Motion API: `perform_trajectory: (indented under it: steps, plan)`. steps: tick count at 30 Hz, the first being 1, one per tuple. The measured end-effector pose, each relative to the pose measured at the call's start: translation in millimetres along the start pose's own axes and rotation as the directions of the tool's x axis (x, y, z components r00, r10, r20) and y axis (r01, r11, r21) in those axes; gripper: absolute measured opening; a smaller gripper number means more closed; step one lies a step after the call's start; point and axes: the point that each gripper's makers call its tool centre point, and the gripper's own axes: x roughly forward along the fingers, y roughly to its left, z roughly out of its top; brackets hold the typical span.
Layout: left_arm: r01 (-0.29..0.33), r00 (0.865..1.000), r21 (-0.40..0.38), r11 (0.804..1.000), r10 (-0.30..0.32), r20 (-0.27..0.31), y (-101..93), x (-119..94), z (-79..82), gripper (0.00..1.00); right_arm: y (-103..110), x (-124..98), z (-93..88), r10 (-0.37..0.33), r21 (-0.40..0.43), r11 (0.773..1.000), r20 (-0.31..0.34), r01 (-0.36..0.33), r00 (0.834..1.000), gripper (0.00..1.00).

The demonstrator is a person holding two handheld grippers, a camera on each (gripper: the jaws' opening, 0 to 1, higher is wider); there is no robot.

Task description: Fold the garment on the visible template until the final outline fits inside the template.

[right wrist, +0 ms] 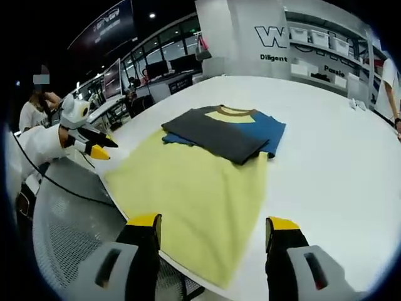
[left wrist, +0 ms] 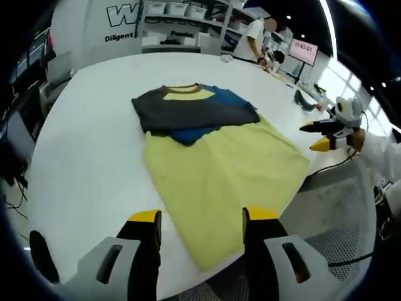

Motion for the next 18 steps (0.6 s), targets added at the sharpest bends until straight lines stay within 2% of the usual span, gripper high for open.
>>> perform_trajectory:
  steps: [4, 7, 12, 15, 18]
  plan:
    - [-0.025, 0.998, -0.020, 0.999, 0.024, -0.054, 3.1, -4, -11.5, 0.47, -6, -2, -5.4, -0.014, 0.048, 0.999, -0.014, 0.015, 1.000, 0.66]
    - [-0.041, 0.997, -0.035, 0.999, 0.038, -0.072, 4.9, -4, -16.3, 0.46, -11, -3, -14.0, -0.020, 0.095, 0.995, -0.042, 0.023, 0.999, 0.62]
    - [-0.051, 0.990, -0.063, 0.997, 0.043, -0.131, 6.5, -1, -32.1, 0.44, -11, -3, -25.2, -0.030, 0.086, 0.996, -0.083, 0.037, 0.996, 0.58]
    - [-0.052, 0.989, -0.070, 0.996, 0.042, -0.145, 5.7, -1, -36.5, 0.43, -13, -3, -31.0, -0.041, 0.085, 0.995, -0.106, 0.050, 0.994, 0.55]
    - [-0.050, 0.988, -0.090, 0.995, 0.036, -0.152, 3.2, -1, -39.1, 0.42, -12, -2, -38.5, -0.045, 0.088, 0.994, -0.142, 0.058, 0.989, 0.48]
